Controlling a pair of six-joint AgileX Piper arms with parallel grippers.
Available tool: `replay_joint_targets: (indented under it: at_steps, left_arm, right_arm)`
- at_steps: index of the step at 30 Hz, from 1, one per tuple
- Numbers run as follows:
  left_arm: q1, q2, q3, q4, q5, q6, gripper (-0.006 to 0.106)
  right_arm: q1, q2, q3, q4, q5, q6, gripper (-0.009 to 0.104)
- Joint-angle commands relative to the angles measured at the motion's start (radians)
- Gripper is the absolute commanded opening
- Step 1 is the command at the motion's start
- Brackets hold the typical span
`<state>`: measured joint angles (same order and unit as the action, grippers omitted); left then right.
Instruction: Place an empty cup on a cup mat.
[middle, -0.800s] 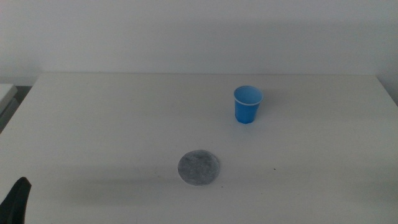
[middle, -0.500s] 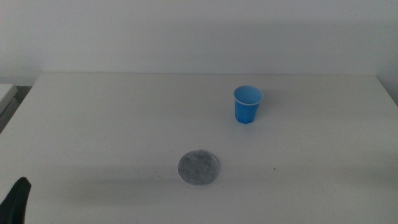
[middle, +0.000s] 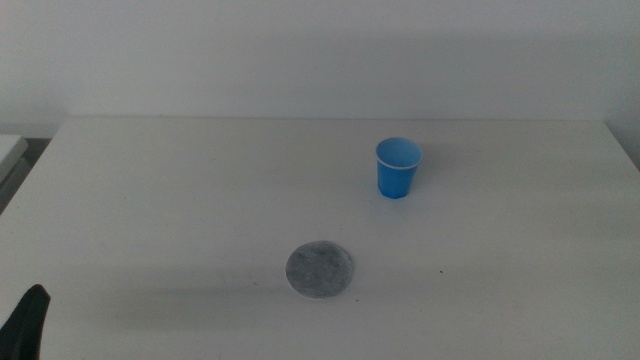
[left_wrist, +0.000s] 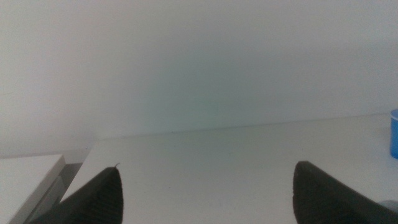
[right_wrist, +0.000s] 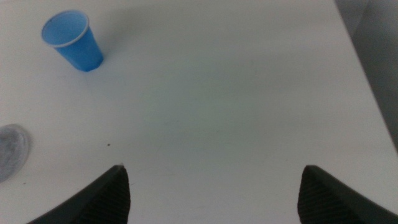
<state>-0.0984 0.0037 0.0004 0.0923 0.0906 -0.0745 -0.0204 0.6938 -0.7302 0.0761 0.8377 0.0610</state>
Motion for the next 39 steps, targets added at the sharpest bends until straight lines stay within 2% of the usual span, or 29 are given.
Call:
replay_joint_targets:
  at_steps: [1, 8, 13, 21, 28, 31, 32, 39]
  left_arm:
    - [-0.002, -0.004, 0.0, -0.005, -0.005, -0.003, 0.094]
    - [-0.002, -0.004, 0.0, -0.005, -0.005, -0.003, 0.094]
    - [-0.002, -0.004, 0.0, -0.005, -0.005, -0.003, 0.094]
    - [-0.002, -0.004, 0.0, -0.005, -0.005, -0.003, 0.094]
    - [-0.002, -0.004, 0.0, -0.005, -0.005, -0.003, 0.094]
    - [-0.002, -0.004, 0.0, -0.005, -0.005, -0.003, 0.094]
    - [-0.002, -0.004, 0.0, -0.005, -0.005, -0.003, 0.094]
    - [-0.002, -0.004, 0.0, -0.005, -0.005, -0.003, 0.094]
  right_arm:
    - [-0.008, 0.037, -0.033, 0.017, 0.022, -0.006, 0.093]
    - [-0.008, 0.051, -0.031, 0.073, -0.006, -0.011, 0.093]
    - [-0.008, 0.098, -0.055, 0.15, -0.017, -0.083, 0.093]
    - [-0.004, 0.403, -0.233, 0.19, 0.028, -0.097, 0.093]
    - [0.122, 0.688, -0.486, 0.183, 0.032, -0.084, 0.091]
    - [0.188, 0.808, -0.614, 0.151, 0.034, -0.074, 0.087]
    - [0.226, 0.89, -0.706, 0.123, 0.039, -0.046, 0.086]
    - [0.284, 1.146, -1.006, 0.106, 0.113, -0.001, 0.086]
